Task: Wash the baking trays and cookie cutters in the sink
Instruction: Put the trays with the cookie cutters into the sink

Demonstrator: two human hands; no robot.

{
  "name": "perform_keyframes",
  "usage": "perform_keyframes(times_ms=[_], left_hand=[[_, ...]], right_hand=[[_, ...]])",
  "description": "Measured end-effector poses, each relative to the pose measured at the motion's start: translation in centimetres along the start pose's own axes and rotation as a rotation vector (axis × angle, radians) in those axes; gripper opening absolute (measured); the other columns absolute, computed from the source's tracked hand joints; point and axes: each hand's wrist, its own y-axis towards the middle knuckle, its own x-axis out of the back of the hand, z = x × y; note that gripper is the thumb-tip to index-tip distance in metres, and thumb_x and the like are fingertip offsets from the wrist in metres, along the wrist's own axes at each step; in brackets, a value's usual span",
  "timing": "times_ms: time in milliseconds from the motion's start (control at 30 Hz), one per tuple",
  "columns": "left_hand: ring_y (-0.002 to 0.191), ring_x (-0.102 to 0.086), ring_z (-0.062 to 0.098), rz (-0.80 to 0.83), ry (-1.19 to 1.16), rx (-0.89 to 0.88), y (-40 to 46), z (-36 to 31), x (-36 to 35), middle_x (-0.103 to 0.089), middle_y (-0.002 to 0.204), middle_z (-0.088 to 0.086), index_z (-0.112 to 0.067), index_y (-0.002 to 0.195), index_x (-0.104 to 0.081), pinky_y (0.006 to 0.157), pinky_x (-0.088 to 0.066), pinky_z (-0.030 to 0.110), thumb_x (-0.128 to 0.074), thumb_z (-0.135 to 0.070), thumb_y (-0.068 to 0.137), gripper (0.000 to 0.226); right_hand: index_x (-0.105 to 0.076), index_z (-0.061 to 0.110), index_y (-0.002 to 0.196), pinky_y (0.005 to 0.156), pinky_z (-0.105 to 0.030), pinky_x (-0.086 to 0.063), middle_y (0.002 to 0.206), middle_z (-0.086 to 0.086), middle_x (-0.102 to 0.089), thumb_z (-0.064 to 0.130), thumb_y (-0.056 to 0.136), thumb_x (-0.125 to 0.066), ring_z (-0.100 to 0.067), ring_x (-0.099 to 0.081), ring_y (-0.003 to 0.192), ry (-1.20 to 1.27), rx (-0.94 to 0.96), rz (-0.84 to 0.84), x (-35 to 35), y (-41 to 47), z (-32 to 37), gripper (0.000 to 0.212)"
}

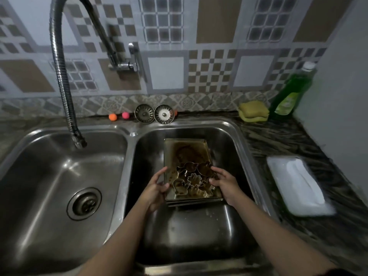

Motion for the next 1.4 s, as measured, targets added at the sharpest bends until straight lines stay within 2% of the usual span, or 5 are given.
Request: perform_keyframes(times_ms=[400, 600, 800, 1100, 1400], left_hand=[[0.096, -0.061, 0.028, -0.133, -0.056, 0.158, 3.7, 3.4, 2.0, -0.054, 0.129, 0.016, -0.024, 0.113, -0.061, 0.086, -0.048, 0.043, -0.023, 0.026, 0.081, 0.070], [0.096, -0.059, 0.021, -0.217, 0.056, 0.096, 3.6, 2.7, 0.8, -0.050, 0.129, 0.009, -0.020, 0.107, -0.063, 0.054, -0.054, 0.019, -0.027, 0.024, 0.085, 0.061], [0.104, -0.053, 0.014, -0.299, 0.372, -0.095, 0.8, 2.4, -1.6, -0.048, 0.121, -0.001, -0.018, 0.116, -0.060, 0.073, -0.053, 0.025, -0.054, 0.012, 0.085, 0.044], [0.101, -0.059, 0.016, -0.155, 0.691, -0.002, -0.9, 4.3, -2.9, -0.054, 0.125, 0.000, -0.015, 0.136, -0.043, 0.063, -0.051, 0.018, -0.058, 0.006, 0.087, 0.056], [0.115, -0.050, 0.011, -0.027, 1.009, 0.023, 1.0, 3.7, -2.9, -0.042, 0.146, 0.001, -0.030, 0.149, -0.025, 0.081, -0.048, 0.020, -0.064, -0.007, 0.085, 0.078]], right_hand=[[-0.059, 0.019, 0.119, 0.103, -0.039, -0.046, 0.140, -0.012, -0.050, -0.015, 0.080, -0.062, -0.023, -0.047, 0.129, -0.047, -0.108, -0.074, -0.8, 3.2, -4.9, 0.051], [-0.059, 0.018, 0.120, 0.076, -0.018, -0.052, 0.133, -0.008, -0.055, -0.014, 0.083, -0.059, -0.013, -0.058, 0.110, -0.152, -0.084, -0.133, -1.0, 2.8, -5.1, 0.049], [-0.053, 0.017, 0.129, 0.043, -0.004, -0.039, 0.134, -0.011, -0.050, -0.015, 0.079, -0.057, 0.003, -0.048, 0.067, -0.321, -0.036, -0.240, 0.2, 1.6, -4.7, 0.059], [-0.030, 0.024, 0.145, 0.089, -0.050, -0.053, 0.137, -0.010, -0.045, -0.011, 0.055, -0.075, -0.033, -0.053, 0.119, -0.664, -0.112, 0.135, 1.0, 1.0, -5.1, 0.106], [-0.015, 0.032, 0.150, 0.094, -0.040, -0.051, 0.149, -0.007, -0.029, -0.003, 0.059, -0.084, -0.030, -0.041, 0.131, -0.927, -0.103, 0.143, 0.7, 1.1, -3.8, 0.120]])
